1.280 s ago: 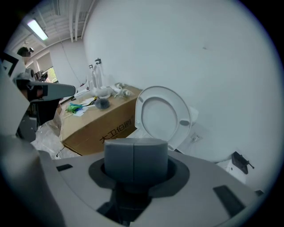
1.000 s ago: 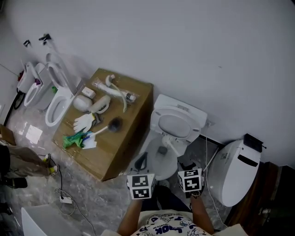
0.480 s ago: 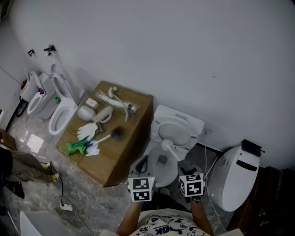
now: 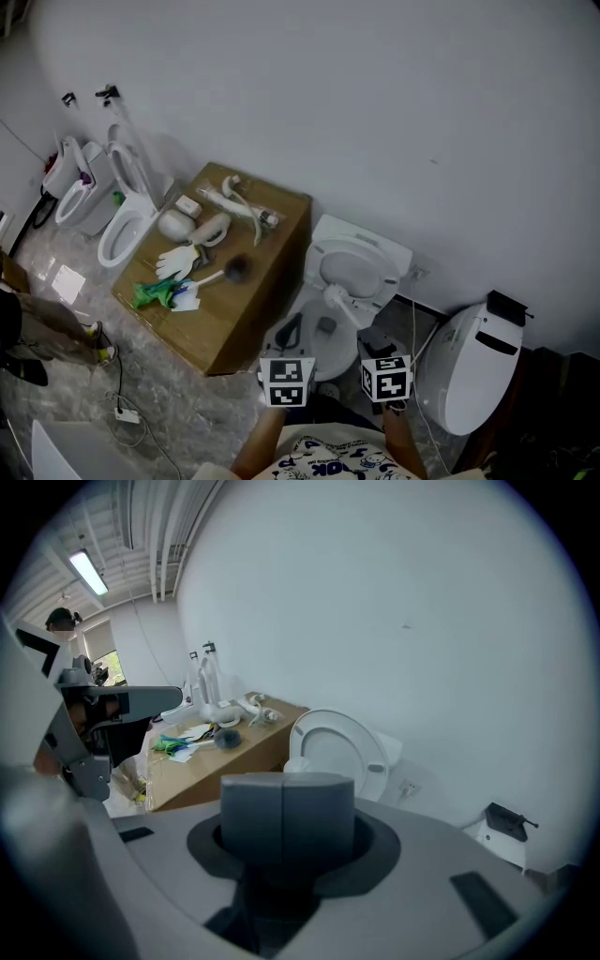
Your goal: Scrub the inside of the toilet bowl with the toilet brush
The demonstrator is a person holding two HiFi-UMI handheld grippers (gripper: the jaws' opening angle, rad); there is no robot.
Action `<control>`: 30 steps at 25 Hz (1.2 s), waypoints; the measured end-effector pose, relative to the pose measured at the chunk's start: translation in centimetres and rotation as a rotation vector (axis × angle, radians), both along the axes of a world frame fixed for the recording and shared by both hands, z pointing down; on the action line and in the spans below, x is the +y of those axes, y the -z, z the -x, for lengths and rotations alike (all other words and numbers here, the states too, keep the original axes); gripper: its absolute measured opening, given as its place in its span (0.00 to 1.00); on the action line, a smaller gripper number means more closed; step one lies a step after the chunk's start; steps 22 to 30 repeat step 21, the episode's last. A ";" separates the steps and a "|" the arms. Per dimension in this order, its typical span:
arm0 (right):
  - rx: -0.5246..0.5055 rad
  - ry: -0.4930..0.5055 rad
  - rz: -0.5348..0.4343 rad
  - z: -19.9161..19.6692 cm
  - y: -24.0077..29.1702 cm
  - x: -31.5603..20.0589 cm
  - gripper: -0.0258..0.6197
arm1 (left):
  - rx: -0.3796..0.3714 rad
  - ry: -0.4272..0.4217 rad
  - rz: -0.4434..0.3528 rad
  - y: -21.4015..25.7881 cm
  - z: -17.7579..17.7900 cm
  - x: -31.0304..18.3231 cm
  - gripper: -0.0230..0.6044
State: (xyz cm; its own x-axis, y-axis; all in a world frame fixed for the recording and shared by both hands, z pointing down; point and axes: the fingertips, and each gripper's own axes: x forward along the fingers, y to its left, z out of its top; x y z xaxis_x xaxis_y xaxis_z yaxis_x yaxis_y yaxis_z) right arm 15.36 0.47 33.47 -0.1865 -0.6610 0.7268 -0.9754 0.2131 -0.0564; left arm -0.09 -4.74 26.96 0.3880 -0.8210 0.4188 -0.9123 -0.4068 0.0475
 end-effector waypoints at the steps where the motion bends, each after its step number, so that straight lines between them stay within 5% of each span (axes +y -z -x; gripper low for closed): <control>1: 0.001 -0.001 -0.001 -0.1 0.0 0.0 0.29 | 0.001 0.000 -0.002 0.1 0.0 0.0 0.04; 30: -0.013 0.004 -0.013 -0.9 0.8 0.4 0.29 | 0.001 0.012 -0.009 0.4 -0.2 0.6 0.04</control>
